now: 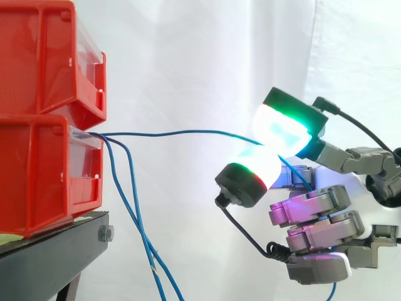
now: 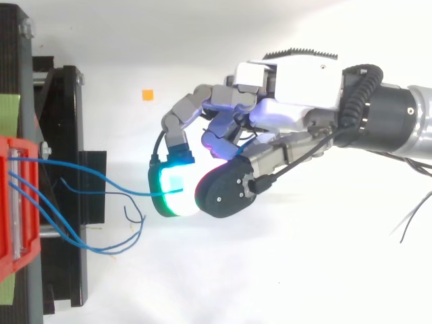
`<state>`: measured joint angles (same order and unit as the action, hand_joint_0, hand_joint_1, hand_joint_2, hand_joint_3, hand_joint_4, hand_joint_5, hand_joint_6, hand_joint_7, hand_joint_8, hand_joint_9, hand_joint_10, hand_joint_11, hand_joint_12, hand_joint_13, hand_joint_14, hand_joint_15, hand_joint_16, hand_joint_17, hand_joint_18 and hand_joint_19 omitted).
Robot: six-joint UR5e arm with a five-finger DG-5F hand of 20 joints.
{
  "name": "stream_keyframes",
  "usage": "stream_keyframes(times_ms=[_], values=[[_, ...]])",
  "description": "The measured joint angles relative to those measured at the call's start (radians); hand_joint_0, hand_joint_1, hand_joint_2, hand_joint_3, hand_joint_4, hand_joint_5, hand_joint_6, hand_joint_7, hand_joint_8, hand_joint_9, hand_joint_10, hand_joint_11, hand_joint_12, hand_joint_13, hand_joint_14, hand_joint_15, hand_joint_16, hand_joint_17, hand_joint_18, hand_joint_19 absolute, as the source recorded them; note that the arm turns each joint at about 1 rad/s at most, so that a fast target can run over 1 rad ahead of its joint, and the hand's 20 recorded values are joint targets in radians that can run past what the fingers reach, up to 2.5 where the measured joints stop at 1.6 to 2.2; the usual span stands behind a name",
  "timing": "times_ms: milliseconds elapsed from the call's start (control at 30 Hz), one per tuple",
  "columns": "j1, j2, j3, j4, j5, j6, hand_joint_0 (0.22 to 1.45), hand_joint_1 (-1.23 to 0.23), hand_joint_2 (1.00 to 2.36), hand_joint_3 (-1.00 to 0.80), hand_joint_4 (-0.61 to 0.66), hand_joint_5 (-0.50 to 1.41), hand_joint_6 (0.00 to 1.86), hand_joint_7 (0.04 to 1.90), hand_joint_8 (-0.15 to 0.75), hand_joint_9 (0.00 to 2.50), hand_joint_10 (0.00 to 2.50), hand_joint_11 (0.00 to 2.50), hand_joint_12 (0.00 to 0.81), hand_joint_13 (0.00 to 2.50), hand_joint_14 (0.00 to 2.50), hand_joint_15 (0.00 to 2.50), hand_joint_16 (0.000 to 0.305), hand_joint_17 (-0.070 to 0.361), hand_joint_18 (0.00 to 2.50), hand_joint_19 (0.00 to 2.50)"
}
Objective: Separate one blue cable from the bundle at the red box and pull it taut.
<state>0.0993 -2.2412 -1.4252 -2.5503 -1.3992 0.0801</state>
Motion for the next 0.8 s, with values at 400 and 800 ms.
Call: stream_keyframes(times_ms=[400,800], values=[[0.0,0.0,0.0,-0.011,0.0,0.041,0.81,-0.79,1.01,-0.41,-0.31,-0.2,0.95,1.2,0.295,0.98,1.97,1.43,0.37,1.08,1.92,1.33,0.047,0.106,1.21,1.14],[0.006,0.0,-0.001,-0.055,-0.007,0.137,0.81,-0.8,1.01,-0.39,-0.29,-0.2,0.95,1.22,0.29,0.98,1.98,1.54,0.378,1.08,1.95,1.32,0.047,0.105,1.2,1.16]])
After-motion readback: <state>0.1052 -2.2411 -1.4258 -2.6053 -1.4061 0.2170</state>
